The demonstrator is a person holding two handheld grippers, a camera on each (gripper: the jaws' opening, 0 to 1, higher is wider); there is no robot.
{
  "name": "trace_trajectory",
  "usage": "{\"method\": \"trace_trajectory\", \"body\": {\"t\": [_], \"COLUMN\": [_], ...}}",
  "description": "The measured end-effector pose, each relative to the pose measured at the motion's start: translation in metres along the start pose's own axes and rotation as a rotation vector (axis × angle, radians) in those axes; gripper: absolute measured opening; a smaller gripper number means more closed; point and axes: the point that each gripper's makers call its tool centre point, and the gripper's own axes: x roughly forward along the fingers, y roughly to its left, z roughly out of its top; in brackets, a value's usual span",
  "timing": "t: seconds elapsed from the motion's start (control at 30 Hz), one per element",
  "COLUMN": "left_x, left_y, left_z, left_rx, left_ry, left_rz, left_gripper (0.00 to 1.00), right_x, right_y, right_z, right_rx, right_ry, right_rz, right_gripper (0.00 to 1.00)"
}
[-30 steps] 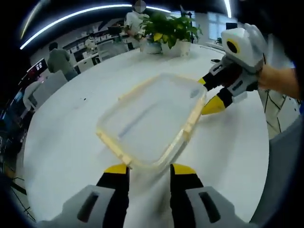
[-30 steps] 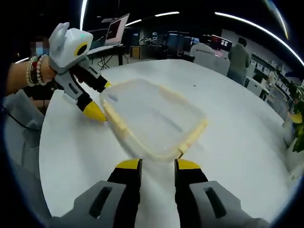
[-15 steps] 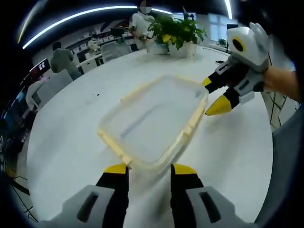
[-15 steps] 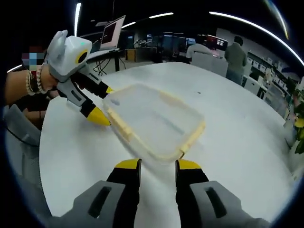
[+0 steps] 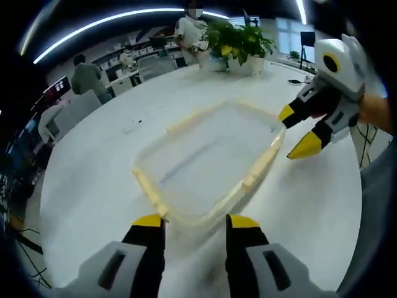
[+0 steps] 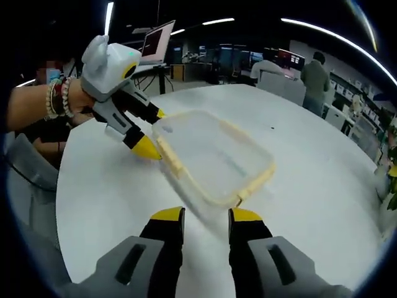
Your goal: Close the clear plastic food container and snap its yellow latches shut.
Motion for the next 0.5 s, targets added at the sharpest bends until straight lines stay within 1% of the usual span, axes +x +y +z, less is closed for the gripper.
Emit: {"method": "trace_trajectory", "body": {"t": [0.17, 0.23, 0.3, 0.37, 0.43, 0.5], "left_x": [-0.005, -0.011, -0.016, -0.018, -0.017, -0.016], "left_y": [0.0, 0.002, 0.002, 0.001, 0.0, -0.001], "left_z": [0.002, 0.006, 0.011, 0.012, 0.008, 0.006], "left_rx": [0.013, 0.022, -0.002, -0.011, 0.003, 0.008], "left_ry": [-0.007, -0.022, -0.048, -0.054, -0.046, -0.039], "left_rz": [0.012, 0.018, 0.016, 0.007, 0.008, 0.001], "left_gripper": [0.32, 0.33, 0.34, 0.35, 0.35, 0.34], "right_x": [-0.003, -0.009, -0.014, -0.016, -0.015, -0.016], "right_y": [-0.002, -0.003, -0.006, -0.008, -0.01, -0.009], "right_z": [0.001, 0.004, 0.008, 0.01, 0.008, 0.008], "right_rx": [0.001, 0.005, -0.003, 0.002, 0.001, -0.003], "right_ry": [0.013, 0.012, 0.0, -0.014, -0.003, 0.004], "right_rz": [0.004, 0.001, -0.008, -0.015, -0.027, -0.028], "right_gripper": [0.22, 0.22, 0.21, 0.22, 0.24, 0.23]}}
